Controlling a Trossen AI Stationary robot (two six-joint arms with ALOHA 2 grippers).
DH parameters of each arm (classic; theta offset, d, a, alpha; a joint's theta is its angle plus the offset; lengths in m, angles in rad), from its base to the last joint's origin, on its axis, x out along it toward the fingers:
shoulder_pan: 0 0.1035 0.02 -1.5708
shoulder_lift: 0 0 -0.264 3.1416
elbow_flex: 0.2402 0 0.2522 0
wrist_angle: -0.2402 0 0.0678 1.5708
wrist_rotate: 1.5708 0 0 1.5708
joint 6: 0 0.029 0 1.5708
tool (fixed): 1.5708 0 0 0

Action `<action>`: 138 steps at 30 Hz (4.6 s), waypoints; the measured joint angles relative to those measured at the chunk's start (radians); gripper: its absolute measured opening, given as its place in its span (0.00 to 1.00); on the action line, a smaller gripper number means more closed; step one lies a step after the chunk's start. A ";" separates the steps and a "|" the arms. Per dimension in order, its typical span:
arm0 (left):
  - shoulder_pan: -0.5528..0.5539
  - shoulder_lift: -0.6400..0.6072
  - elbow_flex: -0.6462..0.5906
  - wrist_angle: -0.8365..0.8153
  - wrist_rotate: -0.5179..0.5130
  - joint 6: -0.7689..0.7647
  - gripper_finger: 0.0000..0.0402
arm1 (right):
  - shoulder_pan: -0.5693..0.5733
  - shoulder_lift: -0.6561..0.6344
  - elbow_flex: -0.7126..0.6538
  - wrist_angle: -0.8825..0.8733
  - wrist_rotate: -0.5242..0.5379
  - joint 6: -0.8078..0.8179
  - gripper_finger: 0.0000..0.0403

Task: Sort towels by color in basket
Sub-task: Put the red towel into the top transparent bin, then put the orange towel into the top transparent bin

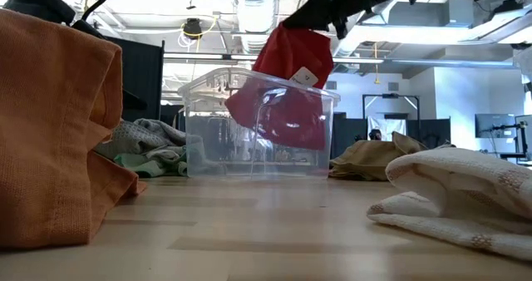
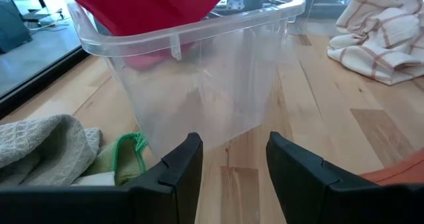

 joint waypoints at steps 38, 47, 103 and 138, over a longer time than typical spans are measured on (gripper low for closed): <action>0.000 0.000 0.000 0.000 0.000 0.000 0.40 | -0.065 0.206 0.000 0.050 -0.110 0.104 0.06; 0.000 0.000 0.000 -0.002 0.000 0.000 0.40 | -0.063 0.280 0.000 0.060 -0.144 0.125 0.06; 0.000 0.000 0.000 0.000 -0.008 0.000 0.40 | -0.016 0.366 0.301 -0.396 -0.166 0.133 0.45; 0.000 0.000 0.000 0.000 -0.008 0.000 0.40 | 0.227 0.147 0.301 -0.644 -0.166 0.066 0.31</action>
